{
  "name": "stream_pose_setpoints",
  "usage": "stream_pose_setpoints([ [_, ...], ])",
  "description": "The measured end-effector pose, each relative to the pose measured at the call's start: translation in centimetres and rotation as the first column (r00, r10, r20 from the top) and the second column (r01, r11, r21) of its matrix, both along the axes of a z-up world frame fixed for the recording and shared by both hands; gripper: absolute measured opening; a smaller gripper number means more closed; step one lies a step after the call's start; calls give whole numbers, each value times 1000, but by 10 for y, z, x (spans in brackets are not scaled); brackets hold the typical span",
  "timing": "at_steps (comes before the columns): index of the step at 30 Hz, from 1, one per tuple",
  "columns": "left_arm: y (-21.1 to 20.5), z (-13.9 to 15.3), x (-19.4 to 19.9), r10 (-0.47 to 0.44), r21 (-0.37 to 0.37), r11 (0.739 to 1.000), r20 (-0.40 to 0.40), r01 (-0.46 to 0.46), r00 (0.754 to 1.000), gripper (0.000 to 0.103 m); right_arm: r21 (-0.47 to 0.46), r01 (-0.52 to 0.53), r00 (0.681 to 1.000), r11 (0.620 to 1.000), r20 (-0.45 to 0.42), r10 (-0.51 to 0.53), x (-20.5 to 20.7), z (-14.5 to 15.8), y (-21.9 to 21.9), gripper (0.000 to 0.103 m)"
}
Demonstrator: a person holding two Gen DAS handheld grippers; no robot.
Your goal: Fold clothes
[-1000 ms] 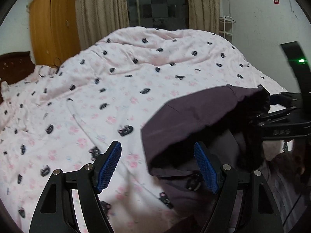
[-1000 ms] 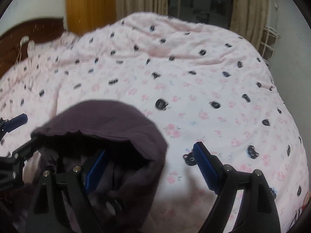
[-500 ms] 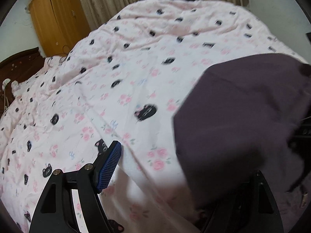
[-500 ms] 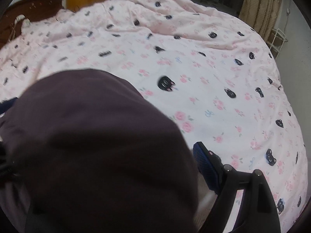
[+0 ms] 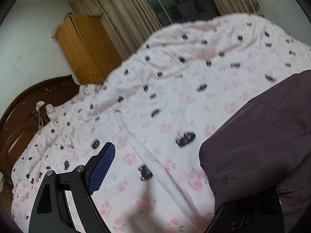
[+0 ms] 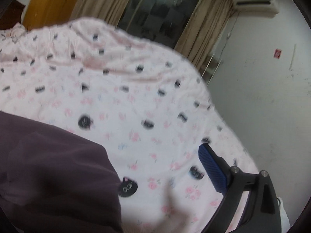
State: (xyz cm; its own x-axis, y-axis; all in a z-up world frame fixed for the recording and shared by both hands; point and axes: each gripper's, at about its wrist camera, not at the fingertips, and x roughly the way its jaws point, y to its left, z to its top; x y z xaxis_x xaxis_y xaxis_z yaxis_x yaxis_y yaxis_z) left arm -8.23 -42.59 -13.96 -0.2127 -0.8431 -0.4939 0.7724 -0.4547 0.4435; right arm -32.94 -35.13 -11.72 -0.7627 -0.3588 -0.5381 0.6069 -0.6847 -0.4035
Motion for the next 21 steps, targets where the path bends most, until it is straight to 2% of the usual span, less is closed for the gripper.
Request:
stream_pose_setpoints([
  [3, -5, -12, -10, -6, 44, 999, 78, 3, 997, 90, 111, -18, 994, 994, 108, 6, -10, -26, -13, 100],
  [6, -3, -14, -13, -16, 54, 998, 122, 9, 992, 90, 134, -44, 983, 990, 183, 19, -16, -31, -12, 100],
  [9, -1, -15, -14, -28, 73, 997, 178, 15, 984, 90, 158, -81, 976, 984, 215, 46, -15, -28, -8, 100],
  [12, 3, -14, -12, -29, 113, 994, 211, 6, 977, 90, 186, -120, 974, 975, 211, 80, -6, -24, -1, 100],
  [15, 7, -9, -6, -34, 143, 990, 227, 2, 973, 90, 213, -151, 972, 965, 211, 105, 1, -22, 8, 100],
  [17, 11, 2, -1, -52, 136, 990, 212, 23, 976, 89, 216, -171, 970, 961, 209, 125, 6, -19, 17, 100],
  [21, 22, 26, 7, -106, 110, 990, 156, 89, 982, 89, 146, -231, 959, 962, 200, 200, 14, 2, 34, 100],
])
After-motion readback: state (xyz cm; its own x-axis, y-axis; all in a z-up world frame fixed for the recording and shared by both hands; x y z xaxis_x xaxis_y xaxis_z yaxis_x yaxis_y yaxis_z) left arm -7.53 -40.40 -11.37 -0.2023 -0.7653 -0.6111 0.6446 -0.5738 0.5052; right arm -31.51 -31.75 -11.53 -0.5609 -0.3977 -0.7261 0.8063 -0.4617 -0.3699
